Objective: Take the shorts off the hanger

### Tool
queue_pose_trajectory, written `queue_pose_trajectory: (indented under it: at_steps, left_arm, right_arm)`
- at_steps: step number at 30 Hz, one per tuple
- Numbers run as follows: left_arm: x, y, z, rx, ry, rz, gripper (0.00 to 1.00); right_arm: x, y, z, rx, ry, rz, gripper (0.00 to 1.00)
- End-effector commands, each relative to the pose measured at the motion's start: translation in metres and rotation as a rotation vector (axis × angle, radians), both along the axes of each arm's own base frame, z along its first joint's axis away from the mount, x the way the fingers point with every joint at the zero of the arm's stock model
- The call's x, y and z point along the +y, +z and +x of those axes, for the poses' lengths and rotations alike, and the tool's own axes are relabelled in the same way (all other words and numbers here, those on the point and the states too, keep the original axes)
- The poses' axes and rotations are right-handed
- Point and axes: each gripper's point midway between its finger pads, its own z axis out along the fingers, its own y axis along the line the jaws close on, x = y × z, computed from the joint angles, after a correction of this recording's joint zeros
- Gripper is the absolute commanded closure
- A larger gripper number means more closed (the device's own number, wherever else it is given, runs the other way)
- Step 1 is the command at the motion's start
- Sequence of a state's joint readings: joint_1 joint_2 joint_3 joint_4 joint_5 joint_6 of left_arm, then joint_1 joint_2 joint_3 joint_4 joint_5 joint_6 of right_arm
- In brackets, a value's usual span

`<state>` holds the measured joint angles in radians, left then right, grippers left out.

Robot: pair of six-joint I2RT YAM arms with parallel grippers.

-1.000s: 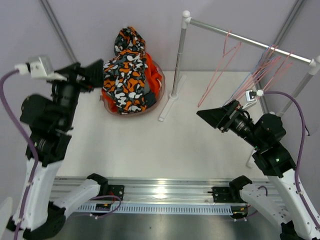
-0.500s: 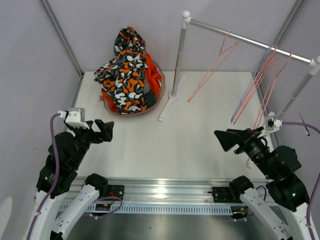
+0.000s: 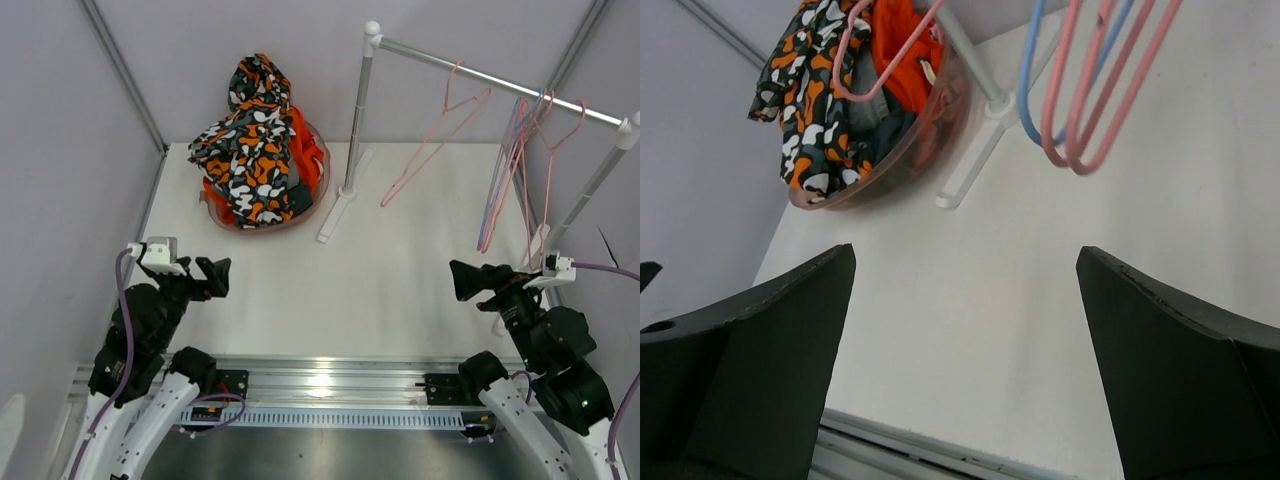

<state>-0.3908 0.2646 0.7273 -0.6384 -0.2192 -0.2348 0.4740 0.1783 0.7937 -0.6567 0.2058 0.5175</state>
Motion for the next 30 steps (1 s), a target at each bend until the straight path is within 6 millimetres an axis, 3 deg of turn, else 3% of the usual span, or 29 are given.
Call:
queue_pose_trajectory:
  at_steps: [1,4,12,17,25,30]
  left_arm:
    - [-0.009,0.013,0.004,-0.063,-0.042,-0.014,0.01]
    - [-0.012,0.007,0.008,-0.039,-0.053,-0.001,0.01]
    - [-0.012,0.004,0.011,-0.035,-0.050,0.011,0.01]
    - [-0.011,0.002,0.011,-0.031,-0.046,0.011,0.01]
    - [-0.005,0.003,0.011,-0.033,-0.010,0.009,0.01]
    - [0.000,0.004,0.009,-0.046,0.012,0.004,0.01]
  right_arm:
    - [-0.018,0.032,0.007,-0.094,-0.090,-0.054,0.01]
    - [-0.021,0.017,0.015,-0.066,-0.122,-0.074,0.01]
    - [-0.019,0.027,0.005,-0.134,-0.091,-0.038,0.00]
    - [-0.029,0.030,-0.006,-0.182,-0.116,0.002,0.01]
    - [-0.056,0.027,-0.006,-0.133,-0.271,0.075,0.01]
    - [-0.055,0.027,-0.006,-0.134,-0.271,0.091,0.01]
